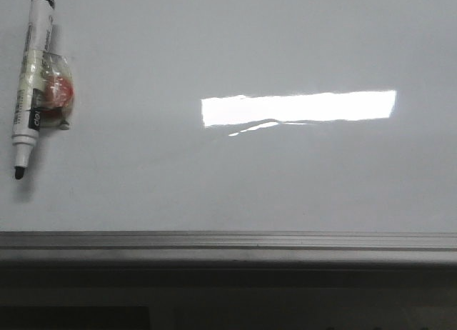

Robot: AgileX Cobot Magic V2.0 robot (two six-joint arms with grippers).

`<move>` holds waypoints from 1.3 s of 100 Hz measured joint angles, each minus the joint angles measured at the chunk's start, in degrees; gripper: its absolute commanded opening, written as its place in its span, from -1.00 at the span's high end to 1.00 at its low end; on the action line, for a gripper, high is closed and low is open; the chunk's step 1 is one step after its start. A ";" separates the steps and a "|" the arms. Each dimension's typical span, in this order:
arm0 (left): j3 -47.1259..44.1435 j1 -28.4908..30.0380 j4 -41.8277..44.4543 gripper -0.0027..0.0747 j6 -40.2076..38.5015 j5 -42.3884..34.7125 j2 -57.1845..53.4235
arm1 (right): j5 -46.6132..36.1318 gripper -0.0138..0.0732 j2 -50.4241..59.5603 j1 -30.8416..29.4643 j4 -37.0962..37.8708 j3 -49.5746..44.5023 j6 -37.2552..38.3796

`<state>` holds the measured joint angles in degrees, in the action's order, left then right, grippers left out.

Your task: Write number 3 on whiteboard

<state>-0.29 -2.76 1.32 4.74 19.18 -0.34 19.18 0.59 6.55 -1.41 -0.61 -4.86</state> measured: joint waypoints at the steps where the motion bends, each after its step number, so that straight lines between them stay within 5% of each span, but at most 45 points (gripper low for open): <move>1: 0.00 0.00 0.04 0.98 0.00 0.00 0.00 | 0.00 0.83 0.00 0.00 0.00 0.00 0.00; 105: 0.00 0.00 0.40 0.98 0.00 -9.32 0.00 | -13.09 0.83 0.00 0.00 -2.19 0.00 0.12; 130: 1.45 0.00 -0.64 0.98 0.00 -8.26 0.93 | -7.18 0.82 -1.10 0.00 -12.19 1.59 0.12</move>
<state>1.16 -2.76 0.67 4.74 10.92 0.59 12.00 -0.50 6.55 -13.60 0.98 -4.74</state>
